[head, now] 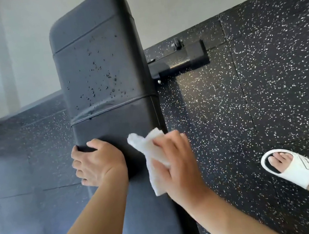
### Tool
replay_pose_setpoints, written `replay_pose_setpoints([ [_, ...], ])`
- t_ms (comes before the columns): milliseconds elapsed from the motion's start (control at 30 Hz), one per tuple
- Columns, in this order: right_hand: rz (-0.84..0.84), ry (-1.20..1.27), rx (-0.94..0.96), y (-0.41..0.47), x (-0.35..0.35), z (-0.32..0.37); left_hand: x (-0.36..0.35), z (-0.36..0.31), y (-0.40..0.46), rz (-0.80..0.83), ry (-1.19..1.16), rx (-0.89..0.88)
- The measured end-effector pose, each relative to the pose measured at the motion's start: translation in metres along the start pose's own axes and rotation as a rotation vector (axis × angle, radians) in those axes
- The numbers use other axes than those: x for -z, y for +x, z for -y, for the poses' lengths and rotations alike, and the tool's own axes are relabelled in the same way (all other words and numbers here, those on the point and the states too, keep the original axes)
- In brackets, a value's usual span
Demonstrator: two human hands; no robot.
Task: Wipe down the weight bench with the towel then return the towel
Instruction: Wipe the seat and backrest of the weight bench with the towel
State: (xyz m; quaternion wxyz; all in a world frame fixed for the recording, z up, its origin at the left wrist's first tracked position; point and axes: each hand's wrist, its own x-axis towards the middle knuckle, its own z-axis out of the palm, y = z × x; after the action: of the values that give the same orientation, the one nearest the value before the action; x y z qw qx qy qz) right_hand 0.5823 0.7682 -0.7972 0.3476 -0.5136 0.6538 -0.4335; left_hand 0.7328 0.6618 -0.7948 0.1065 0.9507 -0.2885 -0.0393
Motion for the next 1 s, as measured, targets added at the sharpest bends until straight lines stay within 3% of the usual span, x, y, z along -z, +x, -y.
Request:
replay_pose_setpoints([
  [167, 0.001, 0.130, 0.006, -0.059, 0.008, -0.009, -0.002, 0.000, 0.002, -0.008, 0.017, 0.000],
  [300, -0.009, 0.171, 0.017, -0.007, 0.009, -0.018, -0.003, 0.001, 0.003, -0.016, 0.024, -0.010],
  [433, -0.161, 0.189, -0.091, 0.082, 0.001, -0.013, -0.002, 0.001, 0.000, -0.010, 0.014, -0.012],
  [533, -0.217, 0.221, -0.147, 0.099, -0.007, -0.006, -0.002, 0.000, 0.000, -0.008, 0.013, -0.011],
  [833, -0.041, 0.224, -0.199, -0.052, 0.004, -0.001, -0.001, 0.000, 0.000, 0.016, 0.020, 0.003],
  [1000, 0.030, 0.134, -0.100, -0.053, 0.008, -0.009, -0.001, -0.001, 0.000, 0.003, 0.023, 0.002],
])
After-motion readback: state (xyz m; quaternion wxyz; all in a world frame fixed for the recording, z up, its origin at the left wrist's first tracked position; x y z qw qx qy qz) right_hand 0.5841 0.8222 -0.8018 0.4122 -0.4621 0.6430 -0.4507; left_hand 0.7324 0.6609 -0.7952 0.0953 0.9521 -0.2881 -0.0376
